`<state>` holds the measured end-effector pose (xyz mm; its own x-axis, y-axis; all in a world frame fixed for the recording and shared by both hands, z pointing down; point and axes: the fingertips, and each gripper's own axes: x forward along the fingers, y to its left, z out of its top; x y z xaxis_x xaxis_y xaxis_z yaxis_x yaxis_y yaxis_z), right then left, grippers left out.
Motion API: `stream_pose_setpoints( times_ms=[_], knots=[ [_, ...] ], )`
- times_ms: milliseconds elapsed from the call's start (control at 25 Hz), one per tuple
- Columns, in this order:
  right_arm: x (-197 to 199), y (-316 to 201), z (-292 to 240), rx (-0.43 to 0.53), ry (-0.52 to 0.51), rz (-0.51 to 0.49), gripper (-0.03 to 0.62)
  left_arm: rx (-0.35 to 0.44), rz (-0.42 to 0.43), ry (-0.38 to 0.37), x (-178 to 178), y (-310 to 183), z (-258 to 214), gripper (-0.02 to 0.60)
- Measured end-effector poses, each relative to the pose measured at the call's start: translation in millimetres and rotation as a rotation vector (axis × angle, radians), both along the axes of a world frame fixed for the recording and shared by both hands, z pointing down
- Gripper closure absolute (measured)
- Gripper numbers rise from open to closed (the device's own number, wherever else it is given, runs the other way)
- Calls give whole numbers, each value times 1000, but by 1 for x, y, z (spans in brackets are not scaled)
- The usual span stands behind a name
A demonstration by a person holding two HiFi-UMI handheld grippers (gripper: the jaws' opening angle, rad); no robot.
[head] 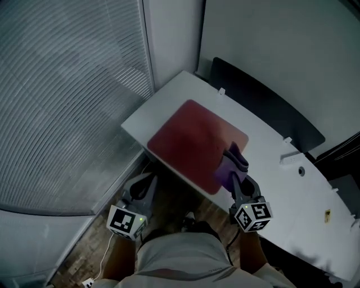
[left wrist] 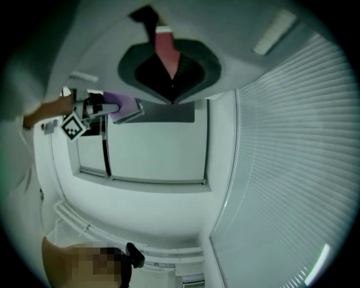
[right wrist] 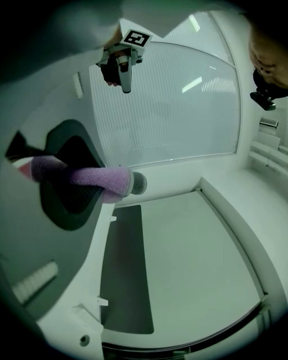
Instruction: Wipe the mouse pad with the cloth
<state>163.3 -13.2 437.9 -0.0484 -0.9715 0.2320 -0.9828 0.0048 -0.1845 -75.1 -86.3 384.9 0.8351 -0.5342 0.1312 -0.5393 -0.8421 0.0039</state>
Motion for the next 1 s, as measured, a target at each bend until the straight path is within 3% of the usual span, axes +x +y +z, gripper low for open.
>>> stream_pose_setpoints(
  times_ms=[200, 440, 720, 1000],
  knots=[
    [63, -25, 2, 2, -34, 87, 545, -6, 43, -11, 49, -41, 3, 580],
    [93, -54, 18, -30, -30, 140, 545, -13, 132, -6, 94, -92, 19, 580],
    [93, -131, 34, -106, -72, 219, 545, -32, 272, -3, 130, -189, 34, 580],
    [65, -218, 65, -206, -172, 231, 545, -81, 387, 20, 136, -265, 55, 580]
  ],
)
